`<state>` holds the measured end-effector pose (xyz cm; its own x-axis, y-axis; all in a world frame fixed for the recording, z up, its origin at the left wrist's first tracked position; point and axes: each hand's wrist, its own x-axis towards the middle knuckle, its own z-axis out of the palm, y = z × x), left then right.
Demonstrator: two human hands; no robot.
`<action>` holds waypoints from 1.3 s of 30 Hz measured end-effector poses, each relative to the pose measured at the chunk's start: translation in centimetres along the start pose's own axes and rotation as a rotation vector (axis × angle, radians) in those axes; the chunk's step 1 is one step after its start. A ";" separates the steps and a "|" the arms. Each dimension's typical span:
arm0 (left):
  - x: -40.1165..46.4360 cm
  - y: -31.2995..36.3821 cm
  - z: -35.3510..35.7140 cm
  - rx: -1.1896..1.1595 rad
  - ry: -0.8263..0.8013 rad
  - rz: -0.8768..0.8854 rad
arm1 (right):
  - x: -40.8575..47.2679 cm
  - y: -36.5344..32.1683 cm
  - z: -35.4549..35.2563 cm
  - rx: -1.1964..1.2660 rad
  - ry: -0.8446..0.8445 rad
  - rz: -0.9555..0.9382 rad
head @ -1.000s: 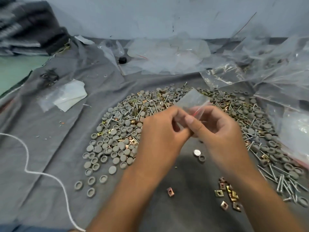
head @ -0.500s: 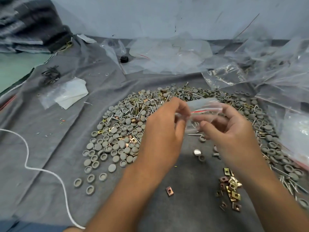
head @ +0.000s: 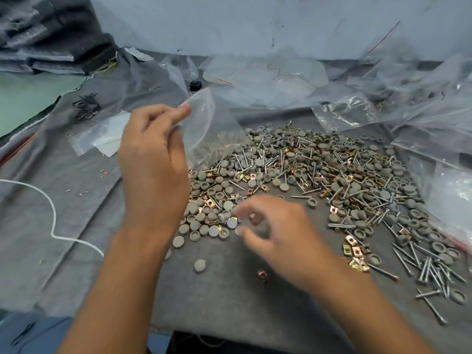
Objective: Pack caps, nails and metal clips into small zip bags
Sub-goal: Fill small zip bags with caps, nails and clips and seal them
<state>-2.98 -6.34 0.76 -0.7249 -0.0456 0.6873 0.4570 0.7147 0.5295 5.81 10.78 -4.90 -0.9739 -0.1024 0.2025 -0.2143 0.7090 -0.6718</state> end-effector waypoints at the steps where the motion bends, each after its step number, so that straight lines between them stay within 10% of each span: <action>1: -0.1 -0.2 -0.2 0.008 -0.020 -0.004 | 0.1 -0.3 0.9 -0.069 -0.059 -0.020; 12: -1.6 -0.3 -0.7 0.013 -0.262 0.037 | 0.9 -0.7 3.8 -0.202 -0.038 -0.060; 21: -2.2 0.4 0.1 -0.063 -0.360 0.150 | 3.0 -2.9 -1.9 0.085 0.577 -0.335; 28: -2.2 0.1 0.4 -0.088 -0.331 0.114 | 3.1 -0.7 -1.7 0.006 0.520 -0.187; 34: -1.5 -0.4 0.0 -0.082 -0.233 0.011 | 2.0 0.6 0.5 -0.215 -0.185 0.160; 39: -1.4 -0.4 0.3 -0.091 -0.253 0.003 | 1.6 -0.1 1.7 -0.311 -0.117 0.077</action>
<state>-2.30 -6.32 -0.55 -0.8242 0.1403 0.5487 0.4953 0.6484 0.5782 4.17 9.32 -5.71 -0.9922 -0.1068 0.0646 -0.1242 0.8949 -0.4286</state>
